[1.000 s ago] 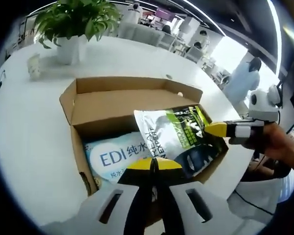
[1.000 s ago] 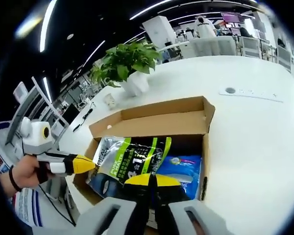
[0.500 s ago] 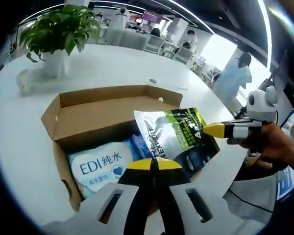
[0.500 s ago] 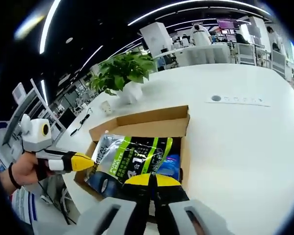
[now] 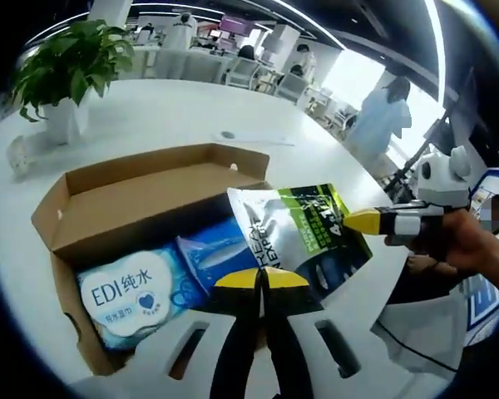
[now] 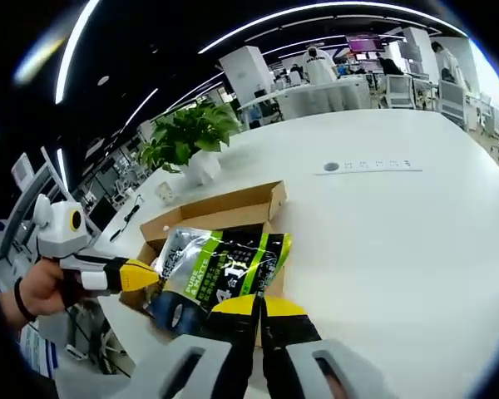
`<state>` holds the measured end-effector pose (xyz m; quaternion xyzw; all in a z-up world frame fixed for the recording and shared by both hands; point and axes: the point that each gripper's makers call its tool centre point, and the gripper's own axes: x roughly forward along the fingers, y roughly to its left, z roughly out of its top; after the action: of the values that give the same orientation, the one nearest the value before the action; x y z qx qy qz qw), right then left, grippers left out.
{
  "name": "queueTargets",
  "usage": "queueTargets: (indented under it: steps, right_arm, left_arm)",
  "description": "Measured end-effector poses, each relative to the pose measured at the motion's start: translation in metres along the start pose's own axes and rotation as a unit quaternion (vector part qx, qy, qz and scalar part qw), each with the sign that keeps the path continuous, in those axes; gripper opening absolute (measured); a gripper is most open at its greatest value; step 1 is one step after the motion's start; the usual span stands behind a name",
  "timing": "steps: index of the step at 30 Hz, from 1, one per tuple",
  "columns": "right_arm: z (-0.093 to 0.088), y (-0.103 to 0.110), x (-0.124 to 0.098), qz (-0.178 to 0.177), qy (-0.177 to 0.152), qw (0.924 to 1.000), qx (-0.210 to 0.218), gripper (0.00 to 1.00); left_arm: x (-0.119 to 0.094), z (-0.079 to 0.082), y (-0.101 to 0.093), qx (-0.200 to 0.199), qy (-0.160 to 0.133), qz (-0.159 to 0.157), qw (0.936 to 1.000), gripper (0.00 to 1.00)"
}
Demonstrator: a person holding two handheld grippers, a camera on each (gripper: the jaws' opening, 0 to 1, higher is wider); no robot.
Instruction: Operate the shoe box by opening the lid, removing the specified soft item, and placing it in the target area until the item is outside and the box remains undamaged.
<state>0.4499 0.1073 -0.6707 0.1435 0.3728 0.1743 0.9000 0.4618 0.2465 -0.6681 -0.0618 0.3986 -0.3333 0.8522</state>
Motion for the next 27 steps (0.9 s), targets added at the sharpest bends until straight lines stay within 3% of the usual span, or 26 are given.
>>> queueTargets:
  steps: [17, 27]
  right_arm:
    - [-0.017, -0.060, -0.048, -0.038, -0.014, 0.9987, 0.031, 0.00]
    - [-0.023, -0.088, -0.063, -0.051, -0.015, 0.9979, 0.037, 0.00]
  left_arm:
    - [0.037, -0.002, -0.066, 0.038, 0.024, -0.039, 0.9982, 0.00]
    - [0.056, -0.008, -0.094, 0.050, 0.035, -0.053, 0.9967, 0.00]
